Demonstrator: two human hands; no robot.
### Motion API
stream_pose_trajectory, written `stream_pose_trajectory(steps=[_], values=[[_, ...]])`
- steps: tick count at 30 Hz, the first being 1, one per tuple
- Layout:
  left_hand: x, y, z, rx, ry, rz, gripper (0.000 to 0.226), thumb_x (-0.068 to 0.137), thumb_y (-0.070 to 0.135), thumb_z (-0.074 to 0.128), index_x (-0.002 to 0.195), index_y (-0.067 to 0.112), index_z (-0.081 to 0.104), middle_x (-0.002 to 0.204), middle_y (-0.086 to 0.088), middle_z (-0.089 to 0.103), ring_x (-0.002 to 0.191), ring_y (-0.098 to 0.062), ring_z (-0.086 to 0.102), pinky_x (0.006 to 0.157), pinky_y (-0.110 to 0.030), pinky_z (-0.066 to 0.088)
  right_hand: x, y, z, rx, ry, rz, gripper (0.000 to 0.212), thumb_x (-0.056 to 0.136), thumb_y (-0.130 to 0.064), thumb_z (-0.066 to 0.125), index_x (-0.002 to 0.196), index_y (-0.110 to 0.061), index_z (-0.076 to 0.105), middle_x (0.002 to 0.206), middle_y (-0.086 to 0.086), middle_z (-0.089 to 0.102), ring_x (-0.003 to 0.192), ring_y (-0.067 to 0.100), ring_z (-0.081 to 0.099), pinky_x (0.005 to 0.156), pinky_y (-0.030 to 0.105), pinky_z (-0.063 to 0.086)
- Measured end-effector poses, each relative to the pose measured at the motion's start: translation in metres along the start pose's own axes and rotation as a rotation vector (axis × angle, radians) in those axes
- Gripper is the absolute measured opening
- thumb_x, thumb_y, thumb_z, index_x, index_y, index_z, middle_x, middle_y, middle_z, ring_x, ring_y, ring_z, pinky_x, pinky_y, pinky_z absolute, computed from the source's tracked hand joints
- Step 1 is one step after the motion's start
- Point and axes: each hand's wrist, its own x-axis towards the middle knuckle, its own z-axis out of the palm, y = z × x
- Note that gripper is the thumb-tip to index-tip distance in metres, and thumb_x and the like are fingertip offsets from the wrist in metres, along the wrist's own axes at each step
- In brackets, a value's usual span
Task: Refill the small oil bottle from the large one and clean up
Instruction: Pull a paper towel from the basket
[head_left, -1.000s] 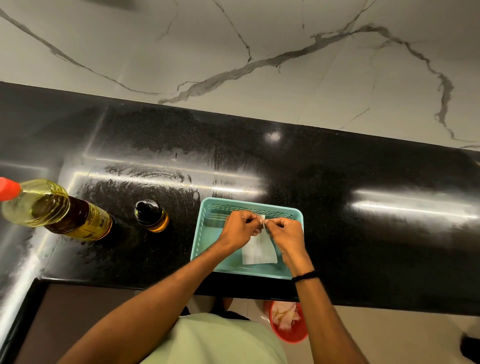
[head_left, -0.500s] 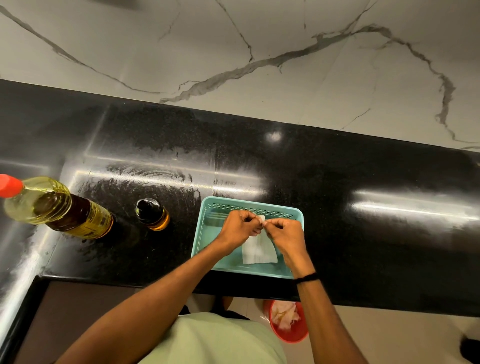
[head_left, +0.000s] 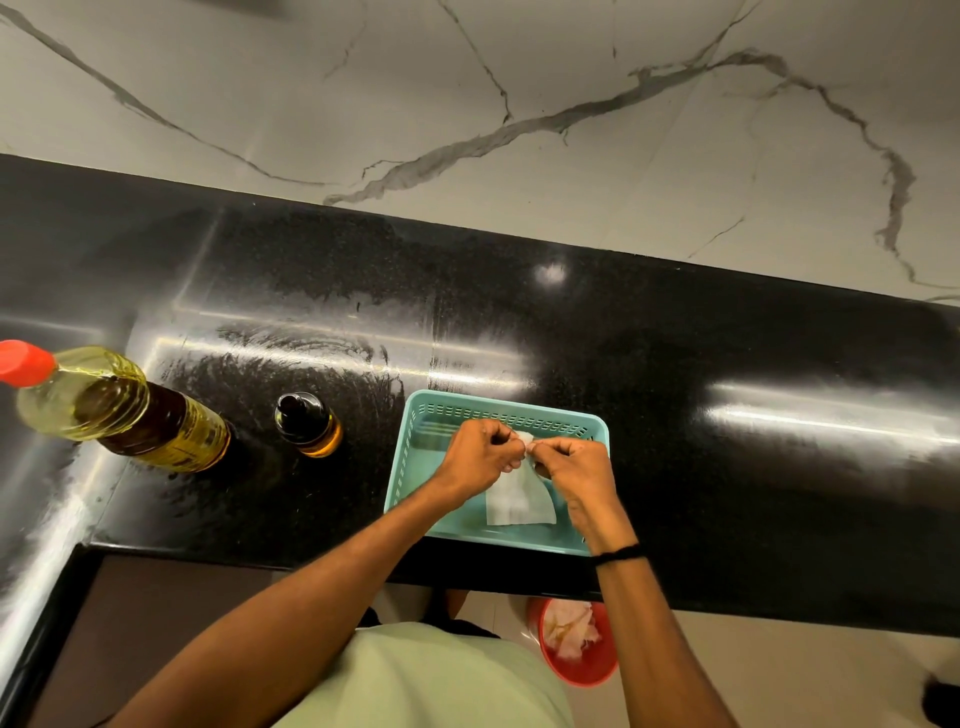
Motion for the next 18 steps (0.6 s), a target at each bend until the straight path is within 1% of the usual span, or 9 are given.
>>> stream_pose_trajectory(steps=[2,5,7,8,10,11,14,16,18], values=[[-0.001,0.001,0.000,-0.036,-0.007,-0.022,0.013,0.088,0.004,0.064,0.076,0.008,0.069,0.076,-0.014,0.071,0.070,-0.017,0.066,0.071,-0.030,0.058,0.003,0.002,0.000,0.005,0.049,0.048,0.015,0.082,-0.004,0.070,0.068,-0.002,0.073,0.070,0.015,0.071,0.065,0.021,0.060,0.079,0.050,0.057],[-0.003,-0.002,-0.003,-0.065,0.001,-0.050,0.010,0.090,0.008,0.064,0.080,0.007,0.065,0.075,-0.009,0.069,0.073,-0.018,0.066,0.074,-0.033,0.058,0.008,0.007,-0.001,-0.062,0.120,0.038,0.022,0.080,-0.015,0.067,0.062,-0.004,0.069,0.066,0.010,0.071,0.065,0.030,0.068,0.076,0.053,0.059],[-0.004,-0.004,-0.007,-0.076,0.031,-0.075,0.008,0.091,0.011,0.063,0.085,0.006,0.062,0.078,-0.009,0.069,0.074,-0.017,0.066,0.077,-0.034,0.058,0.007,0.008,-0.001,-0.188,0.157,-0.002,0.027,0.081,-0.021,0.066,0.061,-0.003,0.066,0.063,0.011,0.070,0.068,0.033,0.068,0.072,0.047,0.059],[-0.006,-0.005,-0.010,-0.085,0.053,-0.090,0.008,0.091,0.012,0.062,0.087,0.005,0.060,0.081,-0.010,0.068,0.076,-0.017,0.066,0.077,-0.034,0.058,0.004,0.005,-0.002,-0.253,0.173,-0.018,0.027,0.082,-0.021,0.065,0.062,-0.003,0.066,0.064,0.011,0.069,0.069,0.032,0.067,0.070,0.041,0.057],[-0.010,-0.005,-0.013,-0.119,0.110,-0.122,0.014,0.093,0.015,0.058,0.093,0.001,0.057,0.087,-0.012,0.067,0.082,-0.019,0.067,0.076,-0.030,0.058,-0.001,-0.001,-0.004,-0.373,0.214,-0.034,0.019,0.083,-0.019,0.064,0.072,-0.004,0.066,0.073,0.009,0.070,0.073,0.027,0.064,0.065,0.029,0.046],[-0.013,-0.005,-0.015,-0.140,0.142,-0.134,0.017,0.094,0.016,0.056,0.097,-0.002,0.056,0.091,-0.013,0.066,0.084,-0.019,0.067,0.075,-0.027,0.059,-0.001,-0.001,-0.004,-0.432,0.232,-0.039,0.015,0.084,-0.017,0.063,0.078,-0.004,0.065,0.077,0.008,0.070,0.074,0.025,0.062,0.064,0.027,0.041],[-0.022,-0.004,-0.020,-0.203,0.245,-0.164,0.020,0.099,0.019,0.050,0.100,-0.001,0.053,0.101,-0.013,0.066,0.091,-0.020,0.067,0.075,-0.025,0.059,-0.002,-0.002,-0.003,-0.591,0.267,-0.074,0.009,0.086,-0.011,0.057,0.088,-0.003,0.060,0.085,0.014,0.069,0.081,0.032,0.063,0.064,0.027,0.035],[-0.025,-0.003,-0.023,-0.282,0.337,-0.200,0.020,0.102,0.021,0.045,0.097,0.004,0.054,0.102,-0.014,0.066,0.094,-0.023,0.068,0.078,-0.030,0.060,-0.003,-0.001,-0.003,-0.658,0.280,-0.099,0.009,0.088,-0.008,0.055,0.094,-0.001,0.056,0.091,0.017,0.068,0.086,0.036,0.064,0.064,0.029,0.035],[-0.025,-0.001,-0.026,-0.350,0.463,-0.248,0.023,0.101,0.023,0.044,0.094,0.006,0.057,0.100,-0.016,0.067,0.091,-0.025,0.069,0.074,-0.035,0.061,-0.005,0.000,-0.004,-0.712,0.284,-0.130,0.014,0.089,-0.008,0.056,0.100,0.000,0.054,0.097,0.021,0.067,0.090,0.038,0.064,0.066,0.032,0.038]])
